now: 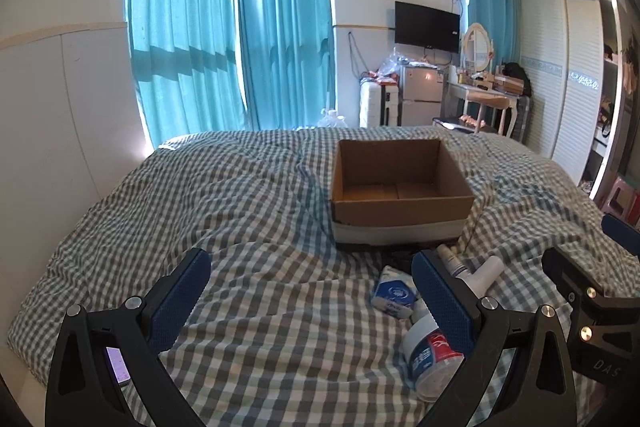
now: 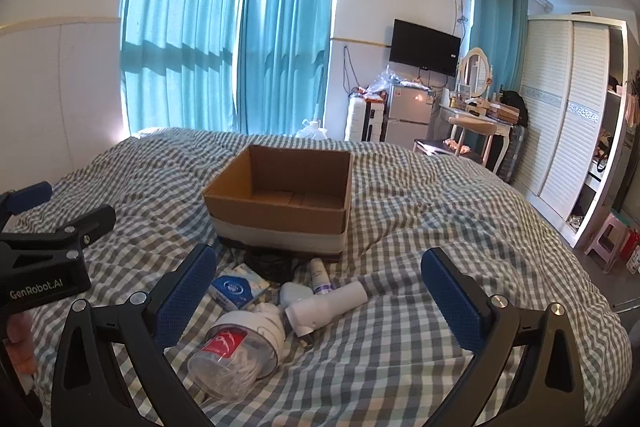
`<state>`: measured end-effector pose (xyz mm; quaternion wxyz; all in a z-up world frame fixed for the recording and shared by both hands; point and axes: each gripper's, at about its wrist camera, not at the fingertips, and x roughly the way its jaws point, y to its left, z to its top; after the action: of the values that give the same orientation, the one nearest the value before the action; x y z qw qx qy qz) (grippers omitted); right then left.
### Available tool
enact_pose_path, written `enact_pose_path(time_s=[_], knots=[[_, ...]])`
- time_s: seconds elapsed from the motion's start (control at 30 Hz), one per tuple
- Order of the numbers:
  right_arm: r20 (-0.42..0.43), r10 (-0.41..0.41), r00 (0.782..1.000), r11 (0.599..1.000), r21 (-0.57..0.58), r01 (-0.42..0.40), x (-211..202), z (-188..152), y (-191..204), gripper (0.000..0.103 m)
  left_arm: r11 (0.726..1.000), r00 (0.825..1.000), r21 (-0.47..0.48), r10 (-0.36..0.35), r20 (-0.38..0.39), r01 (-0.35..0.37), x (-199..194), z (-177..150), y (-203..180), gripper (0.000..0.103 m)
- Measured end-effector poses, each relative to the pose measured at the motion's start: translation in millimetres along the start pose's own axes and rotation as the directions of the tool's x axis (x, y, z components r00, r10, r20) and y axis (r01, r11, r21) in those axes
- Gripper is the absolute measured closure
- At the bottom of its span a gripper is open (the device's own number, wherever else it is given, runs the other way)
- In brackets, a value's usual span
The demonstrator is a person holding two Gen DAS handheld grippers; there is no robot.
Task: Organize objects
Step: 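Grasp the clear red-labelled jar with the right tool while the left tool grasps the tape roll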
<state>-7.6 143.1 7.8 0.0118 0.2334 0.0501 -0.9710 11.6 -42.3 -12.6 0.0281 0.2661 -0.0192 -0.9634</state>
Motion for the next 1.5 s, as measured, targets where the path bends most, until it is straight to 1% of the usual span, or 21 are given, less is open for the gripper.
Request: enact_pose_path(time_s=[0.1,0.2,0.3,0.4,0.47,0.53,0.63,0.7,0.73,0.77,0.9,0.97,1.03,1.07,1.2,1.3,1.4,1.5], knots=[[-0.048,0.005,0.999,1.000,-0.013,-0.006,11,-12,8,0.000,1.000,0.999,0.008,0.023,-0.022,-0.023,8,-7,3,0.000],[-0.120,0.031,0.992,0.999,-0.025,-0.034,25,-29,18,0.000,0.999,0.998,0.016,0.045,-0.049,-0.045,18,-15,9,0.000],[-0.195,0.049,0.980,0.997,-0.051,-0.060,41,-48,32,0.001,0.998,0.995,0.030,0.066,-0.078,-0.064,28,-27,12,0.000],[-0.264,0.070,0.962,0.994,-0.066,-0.090,57,-66,46,0.004,0.995,0.990,0.040,0.090,-0.105,-0.086,37,-37,17,0.000],[-0.311,0.075,0.947,0.992,-0.075,-0.103,69,-75,53,0.011,0.995,0.988,0.033,0.093,-0.121,-0.090,41,-41,21,0.000],[-0.346,0.104,0.933,0.991,-0.048,-0.128,79,-80,56,0.011,0.996,0.987,0.022,0.092,-0.133,-0.090,44,-44,26,0.000],[-0.383,0.123,0.915,0.987,-0.045,-0.152,88,-85,64,0.021,0.995,0.984,0.011,0.101,-0.149,-0.101,49,-45,33,0.000],[-0.403,0.125,0.907,0.986,-0.056,-0.160,94,-89,68,0.023,0.995,0.982,0.001,0.098,-0.159,-0.099,52,-47,35,0.000],[-0.417,0.124,0.900,0.984,-0.065,-0.166,97,-93,71,0.031,0.995,0.982,-0.001,0.095,-0.166,-0.097,54,-47,36,0.000],[-0.429,0.135,0.893,0.982,-0.063,-0.178,100,-97,72,0.032,0.995,0.981,0.000,0.095,-0.170,-0.096,56,-48,35,0.000],[-0.409,0.162,0.898,0.982,-0.025,-0.188,91,-95,60,0.037,0.996,0.980,0.013,0.085,-0.182,-0.084,58,-49,28,0.000],[-0.395,0.173,0.902,0.981,-0.017,-0.195,76,-90,53,0.040,0.997,0.980,0.017,0.075,-0.183,-0.073,58,-48,23,0.000],[-0.366,0.178,0.913,0.979,-0.030,-0.202,61,-84,45,0.041,0.998,0.981,0.022,0.065,-0.180,-0.062,58,-48,17,0.000],[-0.344,0.173,0.923,0.979,-0.039,-0.198,52,-81,39,0.041,0.998,0.982,0.026,0.060,-0.181,-0.056,57,-47,13,0.000],[-0.297,0.168,0.940,0.984,-0.011,-0.179,37,-68,18,0.042,0.998,0.981,0.050,0.035,-0.189,-0.026,55,-46,-7,0.000],[-0.263,0.176,0.949,0.984,0.036,-0.172,30,-60,-2,0.042,0.997,0.981,0.077,0.006,-0.195,0.010,55,-46,-26,0.000],[-0.218,0.136,0.966,0.991,0.047,-0.129,25,-49,-21,0.042,0.993,0.976,0.087,-0.053,-0.211,0.073,58,-48,-44,0.000],[-0.201,0.100,0.975,0.994,0.052,-0.091,28,-44,-35,0.042,0.983,0.966,0.117,-0.108,-0.234,0.138,65,-53,-68,0.000]])
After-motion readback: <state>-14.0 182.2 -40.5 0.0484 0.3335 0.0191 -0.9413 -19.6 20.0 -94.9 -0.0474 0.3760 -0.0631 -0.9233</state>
